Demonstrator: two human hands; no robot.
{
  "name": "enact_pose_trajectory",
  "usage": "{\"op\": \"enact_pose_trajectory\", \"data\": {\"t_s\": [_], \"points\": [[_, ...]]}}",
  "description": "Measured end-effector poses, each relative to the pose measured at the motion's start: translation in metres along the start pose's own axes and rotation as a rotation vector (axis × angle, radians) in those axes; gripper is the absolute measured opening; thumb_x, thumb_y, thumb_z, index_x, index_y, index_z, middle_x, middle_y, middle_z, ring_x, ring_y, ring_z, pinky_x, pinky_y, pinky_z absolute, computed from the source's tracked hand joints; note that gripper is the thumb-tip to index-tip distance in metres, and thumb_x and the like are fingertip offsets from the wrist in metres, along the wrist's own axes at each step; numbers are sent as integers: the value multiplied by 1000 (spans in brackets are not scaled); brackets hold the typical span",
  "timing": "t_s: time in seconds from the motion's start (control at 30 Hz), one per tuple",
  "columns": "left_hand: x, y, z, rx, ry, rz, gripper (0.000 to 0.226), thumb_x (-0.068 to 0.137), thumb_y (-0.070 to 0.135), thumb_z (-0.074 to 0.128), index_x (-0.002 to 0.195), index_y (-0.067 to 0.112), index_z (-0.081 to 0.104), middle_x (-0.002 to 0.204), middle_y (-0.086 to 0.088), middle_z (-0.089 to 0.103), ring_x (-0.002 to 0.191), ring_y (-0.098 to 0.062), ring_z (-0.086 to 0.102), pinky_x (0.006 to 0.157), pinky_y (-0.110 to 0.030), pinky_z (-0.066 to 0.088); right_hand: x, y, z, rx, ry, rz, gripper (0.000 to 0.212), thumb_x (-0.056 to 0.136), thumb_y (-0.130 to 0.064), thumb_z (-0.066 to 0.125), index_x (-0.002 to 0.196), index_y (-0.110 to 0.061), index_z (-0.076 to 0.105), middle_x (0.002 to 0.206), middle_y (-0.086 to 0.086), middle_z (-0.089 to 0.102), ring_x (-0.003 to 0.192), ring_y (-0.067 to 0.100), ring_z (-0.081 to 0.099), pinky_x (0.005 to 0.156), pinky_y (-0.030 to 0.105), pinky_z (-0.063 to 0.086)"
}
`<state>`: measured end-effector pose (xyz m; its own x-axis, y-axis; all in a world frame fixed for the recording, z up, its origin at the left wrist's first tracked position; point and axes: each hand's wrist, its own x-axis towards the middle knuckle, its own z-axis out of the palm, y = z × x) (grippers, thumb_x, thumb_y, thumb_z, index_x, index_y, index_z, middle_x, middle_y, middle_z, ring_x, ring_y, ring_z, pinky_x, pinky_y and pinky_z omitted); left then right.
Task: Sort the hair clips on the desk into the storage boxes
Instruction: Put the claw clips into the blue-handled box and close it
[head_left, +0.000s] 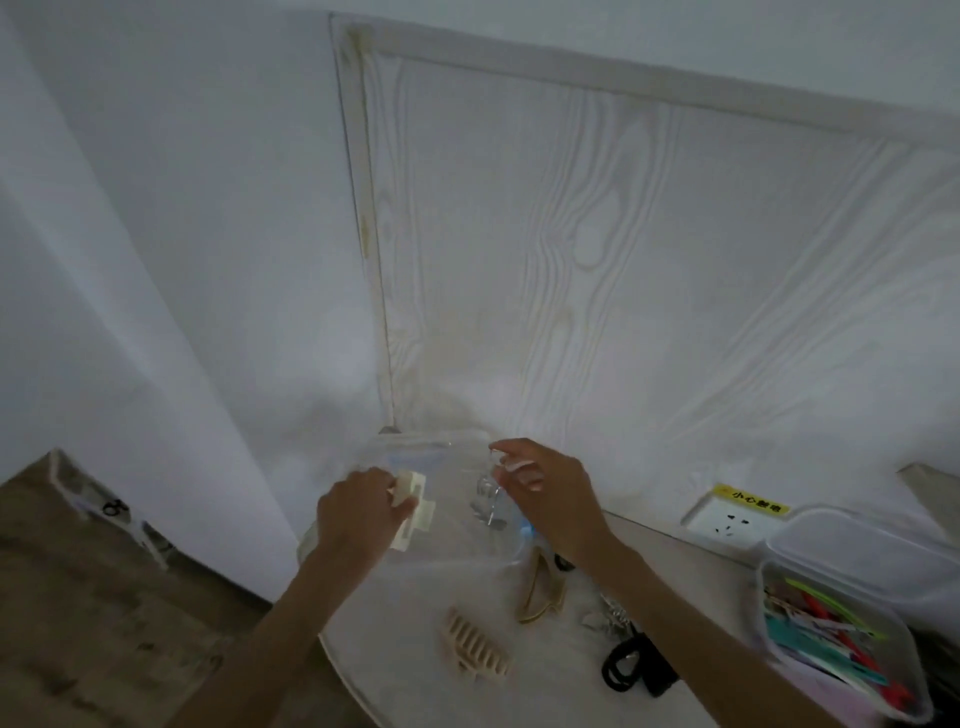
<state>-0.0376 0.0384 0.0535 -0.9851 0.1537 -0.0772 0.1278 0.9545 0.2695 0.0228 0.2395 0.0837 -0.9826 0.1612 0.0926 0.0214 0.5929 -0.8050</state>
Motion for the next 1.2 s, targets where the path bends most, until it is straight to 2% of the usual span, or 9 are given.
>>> {"op": "enact_pose_trajectory", "data": {"t_s": [0.23, 0.43, 0.63, 0.73, 0.8, 0.93, 1.07, 1.1, 1.2], "points": [[26, 3, 16, 248, -52, 20, 35, 90, 43, 53, 110, 15, 57, 112, -3, 63, 105, -20, 61, 84, -28, 45, 40, 24, 97, -409, -192, 106, 27, 92, -33, 52, 111, -18, 63, 111, 1, 66, 104, 18, 61, 88, 27, 45], [26, 1, 11, 302, -50, 122, 27, 94, 31, 50, 115, 15, 54, 117, -5, 61, 112, -22, 58, 88, -29, 44, 59, 28, 110, -357, -480, 281, 34, 93, -30, 50, 125, -22, 55, 125, 4, 61, 118, 20, 54, 101, 28, 38], [-6, -15, 5, 7, 103, 185, 25, 93, 38, 45, 107, 29, 64, 100, 8, 71, 90, -14, 67, 72, -26, 47, 29, 13, 52, -187, -426, 82, 23, 94, -18, 48, 105, -22, 67, 106, -2, 69, 93, 15, 63, 87, 28, 51], [-35, -17, 3, -73, 174, 282, 17, 88, 40, 54, 88, 31, 68, 78, 16, 71, 67, -5, 65, 49, -12, 29, -5, 18, 12, -93, -285, 71, 21, 93, -17, 50, 97, -27, 67, 88, -17, 65, 84, 10, 63, 78, 21, 50], [-52, -15, 4, -105, 157, 341, 20, 86, 46, 56, 79, 31, 67, 70, 19, 69, 55, 4, 58, 48, -3, 23, -28, 30, -8, -174, -197, 88, 19, 93, -21, 50, 100, -27, 67, 84, -16, 62, 74, 5, 60, 74, 23, 50], [-82, -5, 33, -210, -91, 428, 37, 88, 57, 46, 114, 34, 58, 110, 19, 62, 87, 7, 55, 74, -7, 37, -65, 65, -17, -465, -193, 283, 54, 89, -58, 28, 101, -16, 61, 75, -7, 56, 75, 13, 57, 70, 22, 42], [-102, 11, 73, 112, -327, 640, 61, 85, 47, 55, 138, 29, 34, 146, 8, 34, 132, -15, 36, 98, -32, 41, -81, 97, -1, -545, -220, 515, 34, 93, -46, 42, 103, -19, 59, 98, 0, 64, 86, 15, 58, 76, 26, 44], [-104, 11, 83, 196, -307, 741, 68, 74, 50, 66, 133, 29, 40, 140, 7, 43, 127, -16, 44, 93, -31, 46, -82, 101, 3, -527, -227, 542, 36, 92, -50, 43, 103, -20, 59, 99, -1, 62, 85, 14, 55, 76, 25, 42], [-102, 20, 102, 317, -306, 804, 71, 29, 48, 84, 94, 35, 60, 86, 14, 67, 74, -7, 65, 56, -16, 50, -75, 107, 12, -457, -224, 600, 40, 92, -50, 41, 100, -17, 61, 101, 1, 63, 88, 15, 56, 78, 27, 42]]}}
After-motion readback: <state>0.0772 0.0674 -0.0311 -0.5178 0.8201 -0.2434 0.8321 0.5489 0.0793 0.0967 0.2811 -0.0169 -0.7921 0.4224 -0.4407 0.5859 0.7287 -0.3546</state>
